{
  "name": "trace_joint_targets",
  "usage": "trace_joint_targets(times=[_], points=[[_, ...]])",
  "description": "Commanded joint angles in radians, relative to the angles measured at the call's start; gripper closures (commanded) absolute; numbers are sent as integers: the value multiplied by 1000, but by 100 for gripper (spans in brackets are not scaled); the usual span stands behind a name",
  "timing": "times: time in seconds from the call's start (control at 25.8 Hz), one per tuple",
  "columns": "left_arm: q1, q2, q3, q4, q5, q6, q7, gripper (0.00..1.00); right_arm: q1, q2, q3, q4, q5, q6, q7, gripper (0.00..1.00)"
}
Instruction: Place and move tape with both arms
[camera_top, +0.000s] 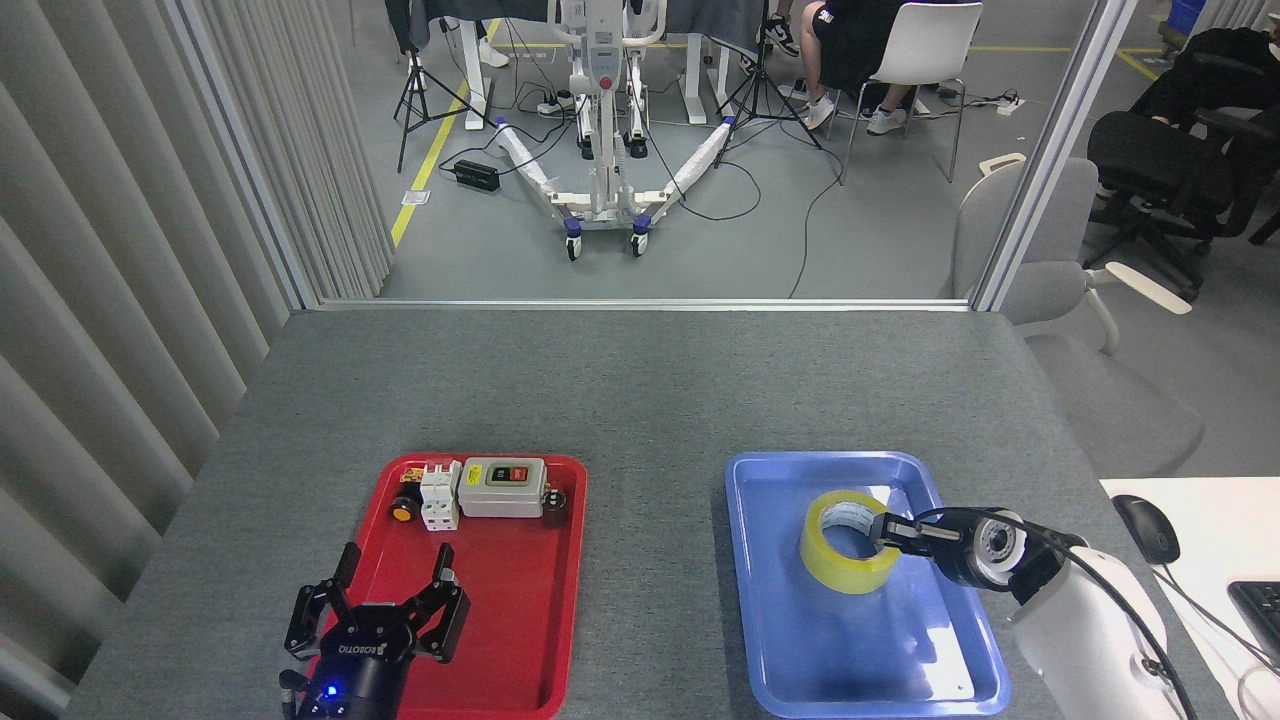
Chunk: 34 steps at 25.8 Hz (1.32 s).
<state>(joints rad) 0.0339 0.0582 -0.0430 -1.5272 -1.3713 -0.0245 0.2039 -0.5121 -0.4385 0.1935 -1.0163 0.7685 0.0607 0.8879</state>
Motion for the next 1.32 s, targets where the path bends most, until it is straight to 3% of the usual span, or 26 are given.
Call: trace_joint_targets(times=[0.0,0.12,0.19,0.35,0.54,0.66,1.01,1.12,1.28], points=[[-3,0,0,4,0,0,0,0,14,0,-2,-73,3,-56,-63,48],[-3,0,0,15,0,0,0,0,58,-2,-19,-171,74,-67,-164,35],[-5,0,0,24,0,0,2,0,90,6,-57,-229,189,-70,-253,23],[-5,0,0,28,1,0,2,0,178,98,-161,-306,445,-134,-468,5],[-5,2,0,28,1,0,2,0,317,142,-224,-418,633,-222,-836,2],[-3,2,0,27,0,0,2,0,392,182,-224,-482,701,-222,-975,2],[0,2,2,25,0,0,2,0,604,187,-223,-610,703,-216,-1011,1],[0,2,9,25,0,0,2,0,629,188,-229,-608,693,-214,-1008,1],[0,2,14,25,0,0,2,0,638,181,-226,-597,583,-208,-1003,1]])
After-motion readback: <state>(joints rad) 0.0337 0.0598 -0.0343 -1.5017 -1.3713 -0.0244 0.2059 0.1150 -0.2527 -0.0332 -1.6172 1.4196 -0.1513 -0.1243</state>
